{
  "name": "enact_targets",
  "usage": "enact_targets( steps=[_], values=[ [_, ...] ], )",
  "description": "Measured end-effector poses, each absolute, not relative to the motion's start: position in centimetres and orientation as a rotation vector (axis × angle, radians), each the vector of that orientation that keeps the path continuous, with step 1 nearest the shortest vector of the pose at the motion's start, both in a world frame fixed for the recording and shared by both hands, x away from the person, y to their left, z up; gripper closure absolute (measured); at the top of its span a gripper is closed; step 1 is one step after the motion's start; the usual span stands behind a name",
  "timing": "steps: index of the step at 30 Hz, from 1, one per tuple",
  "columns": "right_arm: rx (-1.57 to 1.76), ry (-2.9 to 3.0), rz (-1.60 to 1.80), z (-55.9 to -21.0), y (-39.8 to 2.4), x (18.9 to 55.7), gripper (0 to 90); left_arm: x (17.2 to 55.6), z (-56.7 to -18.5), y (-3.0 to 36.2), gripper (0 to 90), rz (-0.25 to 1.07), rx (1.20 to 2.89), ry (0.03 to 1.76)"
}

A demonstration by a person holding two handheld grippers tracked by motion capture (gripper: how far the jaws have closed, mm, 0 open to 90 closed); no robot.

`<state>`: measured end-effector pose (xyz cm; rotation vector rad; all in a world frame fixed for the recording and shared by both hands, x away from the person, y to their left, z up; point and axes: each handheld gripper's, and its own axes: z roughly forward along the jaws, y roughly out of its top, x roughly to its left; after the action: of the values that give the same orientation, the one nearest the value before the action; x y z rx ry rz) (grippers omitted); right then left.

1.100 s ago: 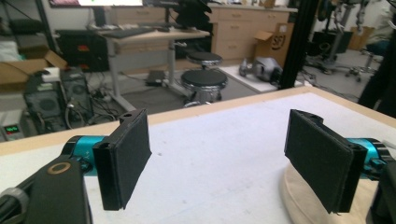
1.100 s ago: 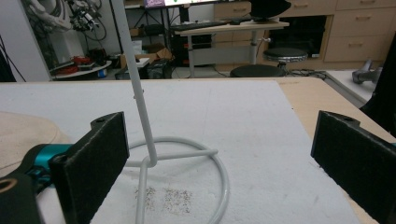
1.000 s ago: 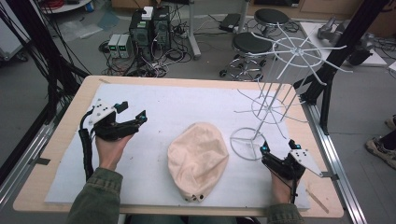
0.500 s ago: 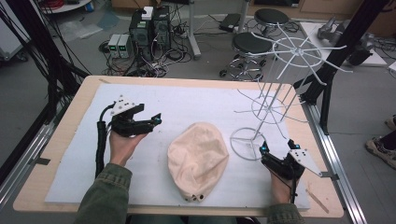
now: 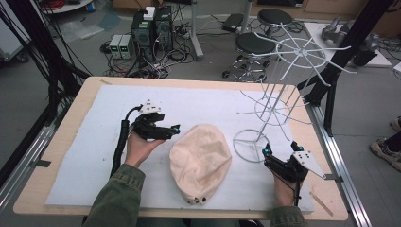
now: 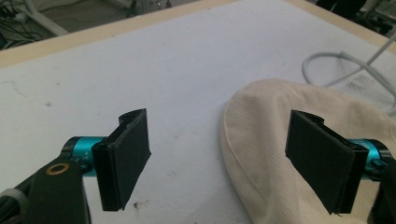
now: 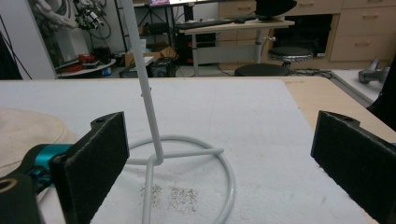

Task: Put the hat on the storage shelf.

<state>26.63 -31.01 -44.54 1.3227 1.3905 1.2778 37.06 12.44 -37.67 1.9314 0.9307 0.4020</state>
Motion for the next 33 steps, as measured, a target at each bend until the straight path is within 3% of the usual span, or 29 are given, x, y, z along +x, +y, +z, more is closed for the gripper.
enact_targets(
  steps=[33],
  values=[
    [1.303, 1.395, 1.269, -44.5, -31.0, 26.6, 3.1, 38.4, -41.8, 6.3, 23.8, 0.327, 2.192, 0.940]
  ],
)
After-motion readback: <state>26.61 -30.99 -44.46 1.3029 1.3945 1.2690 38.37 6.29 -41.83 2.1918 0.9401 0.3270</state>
